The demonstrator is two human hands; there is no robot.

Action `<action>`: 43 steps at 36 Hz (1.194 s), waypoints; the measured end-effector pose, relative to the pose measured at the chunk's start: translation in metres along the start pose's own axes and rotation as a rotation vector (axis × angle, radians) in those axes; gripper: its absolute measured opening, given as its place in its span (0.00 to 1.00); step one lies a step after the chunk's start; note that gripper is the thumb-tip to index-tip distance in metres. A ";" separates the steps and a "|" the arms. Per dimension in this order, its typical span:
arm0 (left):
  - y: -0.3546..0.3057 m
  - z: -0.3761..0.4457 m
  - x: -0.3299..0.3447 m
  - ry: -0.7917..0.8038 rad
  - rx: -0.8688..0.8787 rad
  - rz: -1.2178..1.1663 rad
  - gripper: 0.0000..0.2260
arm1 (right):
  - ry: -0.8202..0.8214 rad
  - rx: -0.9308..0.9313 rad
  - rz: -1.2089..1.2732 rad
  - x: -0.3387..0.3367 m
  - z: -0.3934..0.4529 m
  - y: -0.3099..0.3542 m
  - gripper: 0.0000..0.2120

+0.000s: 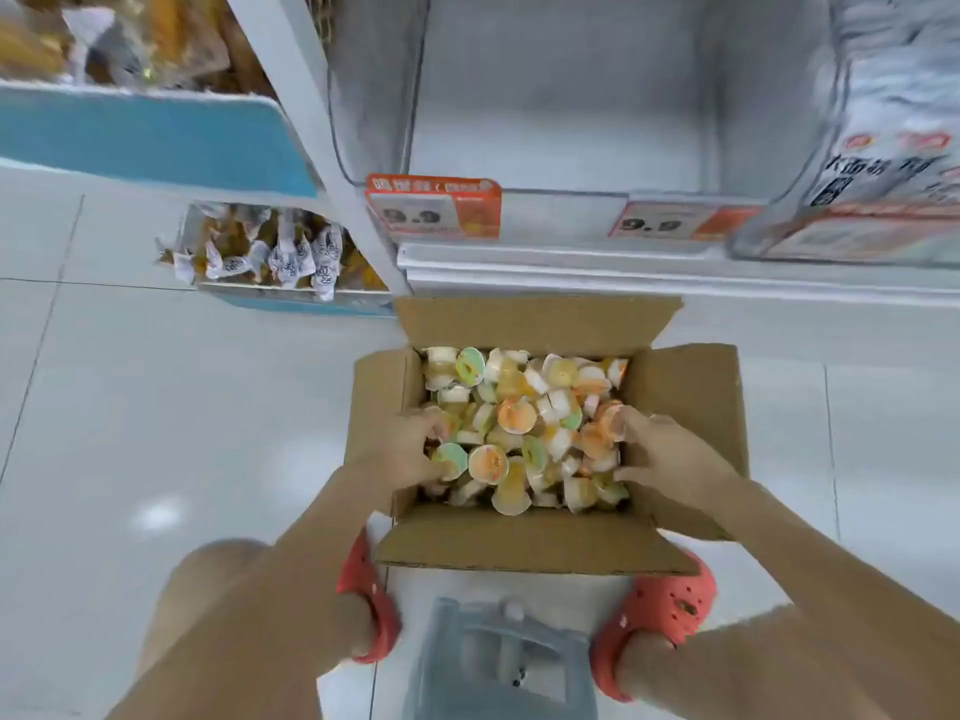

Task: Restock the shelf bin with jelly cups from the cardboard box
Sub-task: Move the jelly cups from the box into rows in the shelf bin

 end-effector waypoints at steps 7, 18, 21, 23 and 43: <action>0.048 0.075 0.022 -0.100 -0.010 0.122 0.22 | 0.068 0.053 -0.016 0.058 0.050 -0.057 0.25; 0.054 0.074 0.021 -0.158 0.047 0.156 0.18 | 0.020 0.147 -0.063 0.067 0.038 -0.067 0.26; 0.054 0.055 0.025 -0.220 0.034 0.142 0.19 | -0.059 0.158 -0.036 0.073 0.025 -0.058 0.28; 0.047 0.045 0.029 -0.250 0.036 0.143 0.20 | -0.116 0.156 -0.007 0.073 0.018 -0.047 0.25; -0.023 0.072 0.066 -0.243 0.214 0.150 0.23 | -0.342 0.067 0.044 0.084 0.082 -0.001 0.25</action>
Point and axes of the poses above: each hand's wrist, its own z-axis towards the middle knuckle, its own x-axis out of the palm, y = z × x, the point moved 9 cm from there along z, towards the middle knuckle, and after that the axes turned 7 degrees about -x, right-handed, at the moved point
